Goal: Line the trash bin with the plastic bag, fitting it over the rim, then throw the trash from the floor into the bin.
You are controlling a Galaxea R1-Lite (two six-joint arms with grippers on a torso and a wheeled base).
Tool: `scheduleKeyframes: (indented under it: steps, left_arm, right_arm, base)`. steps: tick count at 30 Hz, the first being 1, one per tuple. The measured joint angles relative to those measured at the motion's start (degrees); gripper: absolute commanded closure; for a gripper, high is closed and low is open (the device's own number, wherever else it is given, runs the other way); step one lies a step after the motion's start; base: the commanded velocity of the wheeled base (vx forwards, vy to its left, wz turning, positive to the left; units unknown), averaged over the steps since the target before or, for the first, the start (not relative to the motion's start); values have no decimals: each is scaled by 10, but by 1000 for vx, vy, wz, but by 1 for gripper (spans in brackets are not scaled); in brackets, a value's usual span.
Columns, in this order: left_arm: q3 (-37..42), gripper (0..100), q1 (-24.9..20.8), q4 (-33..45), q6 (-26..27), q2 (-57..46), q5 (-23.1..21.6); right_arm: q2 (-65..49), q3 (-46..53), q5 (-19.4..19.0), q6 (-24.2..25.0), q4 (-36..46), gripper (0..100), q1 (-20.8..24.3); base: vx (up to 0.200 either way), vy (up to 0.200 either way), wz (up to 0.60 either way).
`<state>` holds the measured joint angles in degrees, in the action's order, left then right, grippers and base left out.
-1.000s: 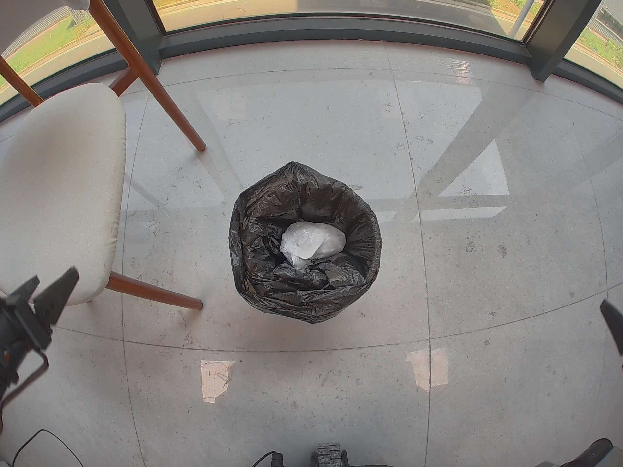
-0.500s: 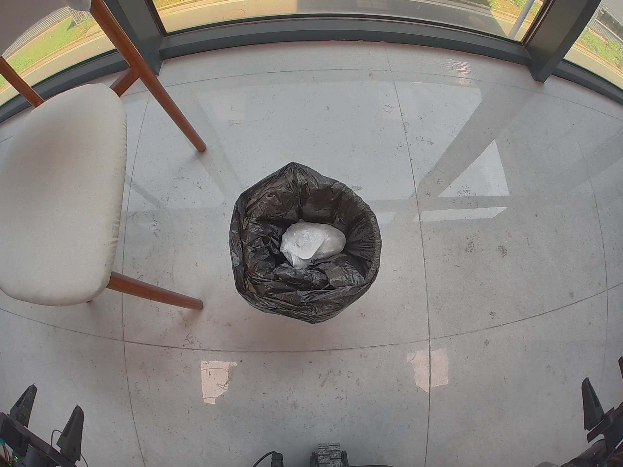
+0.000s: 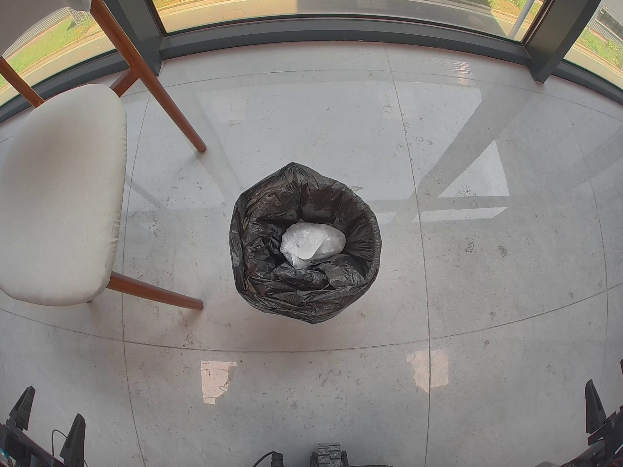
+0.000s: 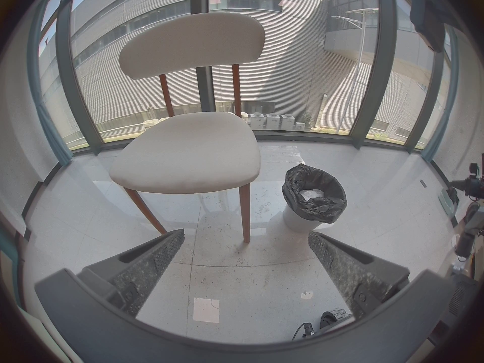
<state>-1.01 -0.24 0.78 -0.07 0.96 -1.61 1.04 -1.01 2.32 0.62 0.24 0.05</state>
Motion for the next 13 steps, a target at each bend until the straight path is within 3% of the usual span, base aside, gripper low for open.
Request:
scheduleKeyframes:
  steps: [13]
  left_arm:
    - [0,0,1,0,0,-4,19]
  right_arm:
    - [-3,0,-1,0,0,0,0]
  base:
    - [0,0,0]
